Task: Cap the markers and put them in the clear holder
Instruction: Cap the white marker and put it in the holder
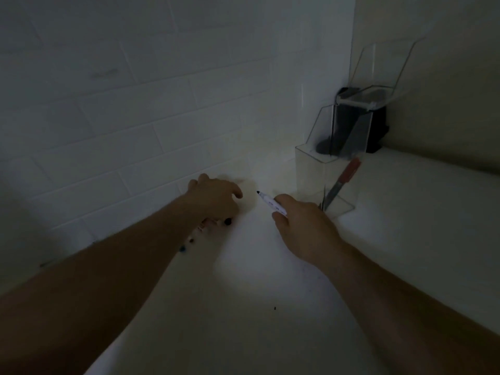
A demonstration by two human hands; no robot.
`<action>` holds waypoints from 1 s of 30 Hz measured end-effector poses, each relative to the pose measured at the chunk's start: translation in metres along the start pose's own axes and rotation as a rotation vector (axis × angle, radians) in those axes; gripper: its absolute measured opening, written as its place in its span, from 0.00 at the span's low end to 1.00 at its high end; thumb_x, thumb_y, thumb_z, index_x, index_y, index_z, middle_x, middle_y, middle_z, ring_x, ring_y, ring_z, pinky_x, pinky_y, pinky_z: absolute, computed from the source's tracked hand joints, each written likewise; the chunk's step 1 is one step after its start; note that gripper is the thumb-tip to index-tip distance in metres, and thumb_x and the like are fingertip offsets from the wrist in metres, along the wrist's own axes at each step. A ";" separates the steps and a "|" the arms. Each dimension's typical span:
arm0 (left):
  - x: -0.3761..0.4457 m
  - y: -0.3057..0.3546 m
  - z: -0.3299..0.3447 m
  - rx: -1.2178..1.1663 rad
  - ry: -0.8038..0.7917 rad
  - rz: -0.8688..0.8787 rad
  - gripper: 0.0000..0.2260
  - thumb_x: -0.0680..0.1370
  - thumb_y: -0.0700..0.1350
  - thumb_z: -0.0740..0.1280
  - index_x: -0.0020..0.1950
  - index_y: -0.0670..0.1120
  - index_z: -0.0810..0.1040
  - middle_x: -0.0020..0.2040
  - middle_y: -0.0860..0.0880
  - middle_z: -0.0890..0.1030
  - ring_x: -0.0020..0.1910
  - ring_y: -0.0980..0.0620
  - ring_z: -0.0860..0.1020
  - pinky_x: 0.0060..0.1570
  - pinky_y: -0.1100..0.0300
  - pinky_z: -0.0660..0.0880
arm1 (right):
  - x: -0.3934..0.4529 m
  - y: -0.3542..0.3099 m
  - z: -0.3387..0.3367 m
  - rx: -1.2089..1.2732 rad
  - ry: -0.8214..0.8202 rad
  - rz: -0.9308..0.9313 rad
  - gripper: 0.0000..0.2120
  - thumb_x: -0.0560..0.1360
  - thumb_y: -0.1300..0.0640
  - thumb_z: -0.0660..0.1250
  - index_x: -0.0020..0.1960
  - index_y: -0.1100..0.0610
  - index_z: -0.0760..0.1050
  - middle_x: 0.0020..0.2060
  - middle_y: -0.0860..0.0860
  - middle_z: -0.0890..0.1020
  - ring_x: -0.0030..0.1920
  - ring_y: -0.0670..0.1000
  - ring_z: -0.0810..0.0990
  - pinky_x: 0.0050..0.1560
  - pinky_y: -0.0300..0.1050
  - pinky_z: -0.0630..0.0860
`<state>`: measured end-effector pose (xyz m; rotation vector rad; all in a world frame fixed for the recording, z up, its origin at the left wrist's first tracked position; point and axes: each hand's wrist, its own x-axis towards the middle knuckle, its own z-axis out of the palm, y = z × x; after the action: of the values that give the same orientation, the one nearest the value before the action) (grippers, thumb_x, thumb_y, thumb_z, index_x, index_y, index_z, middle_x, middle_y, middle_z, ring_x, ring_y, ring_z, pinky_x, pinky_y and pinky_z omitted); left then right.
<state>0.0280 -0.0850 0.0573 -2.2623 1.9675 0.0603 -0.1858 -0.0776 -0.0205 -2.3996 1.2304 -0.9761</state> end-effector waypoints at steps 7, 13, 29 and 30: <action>-0.003 -0.001 0.007 -0.137 0.191 0.116 0.16 0.81 0.48 0.62 0.69 0.55 0.75 0.64 0.47 0.78 0.61 0.46 0.75 0.61 0.54 0.70 | -0.001 -0.001 -0.002 0.076 0.009 -0.012 0.06 0.83 0.49 0.58 0.49 0.48 0.69 0.34 0.48 0.76 0.33 0.51 0.76 0.36 0.53 0.77; -0.062 -0.006 0.030 -0.521 0.549 0.226 0.08 0.80 0.50 0.66 0.57 0.55 0.81 0.52 0.53 0.77 0.48 0.63 0.72 0.47 0.73 0.64 | -0.001 -0.013 -0.010 0.142 0.039 0.004 0.14 0.84 0.40 0.52 0.54 0.45 0.72 0.31 0.49 0.76 0.31 0.49 0.75 0.35 0.51 0.74; -0.080 -0.015 0.062 -0.690 0.664 0.180 0.11 0.75 0.42 0.74 0.57 0.50 0.84 0.50 0.58 0.80 0.50 0.60 0.75 0.49 0.79 0.62 | -0.001 -0.015 -0.003 0.063 -0.054 -0.130 0.13 0.81 0.53 0.66 0.61 0.57 0.82 0.54 0.55 0.85 0.54 0.53 0.81 0.58 0.39 0.69; -0.079 -0.015 0.063 -0.670 0.661 0.197 0.11 0.75 0.42 0.74 0.57 0.50 0.84 0.51 0.56 0.82 0.50 0.59 0.76 0.49 0.75 0.64 | -0.001 -0.015 -0.002 0.043 -0.046 -0.148 0.13 0.80 0.51 0.65 0.59 0.56 0.82 0.51 0.54 0.85 0.52 0.52 0.81 0.56 0.40 0.70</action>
<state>0.0352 0.0032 0.0058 -2.7148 2.8573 -0.0155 -0.1782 -0.0676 -0.0121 -2.4938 1.0174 -0.9723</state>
